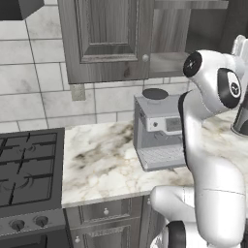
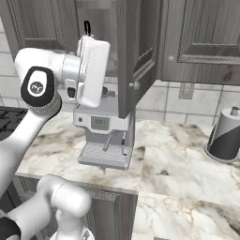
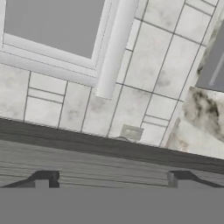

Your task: Open the cabinet, pick the kettle from the cabinet, and place it in the sink.

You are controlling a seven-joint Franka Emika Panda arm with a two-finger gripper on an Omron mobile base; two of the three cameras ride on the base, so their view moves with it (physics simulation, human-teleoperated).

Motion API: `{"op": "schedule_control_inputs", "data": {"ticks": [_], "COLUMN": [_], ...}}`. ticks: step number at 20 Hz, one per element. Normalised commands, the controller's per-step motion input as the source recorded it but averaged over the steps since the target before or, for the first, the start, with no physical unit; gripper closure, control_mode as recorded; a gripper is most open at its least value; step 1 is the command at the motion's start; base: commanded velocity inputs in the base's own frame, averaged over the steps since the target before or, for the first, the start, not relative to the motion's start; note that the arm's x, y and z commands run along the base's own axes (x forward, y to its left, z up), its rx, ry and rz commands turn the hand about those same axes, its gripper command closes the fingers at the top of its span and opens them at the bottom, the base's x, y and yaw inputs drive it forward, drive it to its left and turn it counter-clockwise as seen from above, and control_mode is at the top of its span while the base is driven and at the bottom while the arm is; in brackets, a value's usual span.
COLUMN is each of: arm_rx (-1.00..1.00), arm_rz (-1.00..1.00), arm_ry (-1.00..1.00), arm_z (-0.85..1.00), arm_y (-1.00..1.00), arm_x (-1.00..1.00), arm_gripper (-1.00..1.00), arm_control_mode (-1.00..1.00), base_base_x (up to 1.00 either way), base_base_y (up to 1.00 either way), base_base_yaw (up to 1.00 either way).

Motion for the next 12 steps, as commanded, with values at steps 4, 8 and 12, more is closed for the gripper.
{"op": "schedule_control_inputs", "data": {"ticks": [4, 8, 12], "arm_rx": [0.00, 0.00, -0.01], "arm_rz": [-0.15, 0.00, 0.05], "arm_ry": [0.02, 0.00, 0.00], "arm_z": [-0.04, -0.04, -0.09], "arm_y": [-0.58, -0.29, -0.05], "arm_x": [0.00, 0.00, -0.04], "arm_gripper": [-1.00, -1.00, -1.00], "arm_control_mode": [-1.00, -1.00, -1.00], "base_base_x": [0.00, 0.00, 0.00], "base_base_y": [0.00, 0.00, 0.00], "base_base_yaw": [0.00, 0.00, 0.00]}}
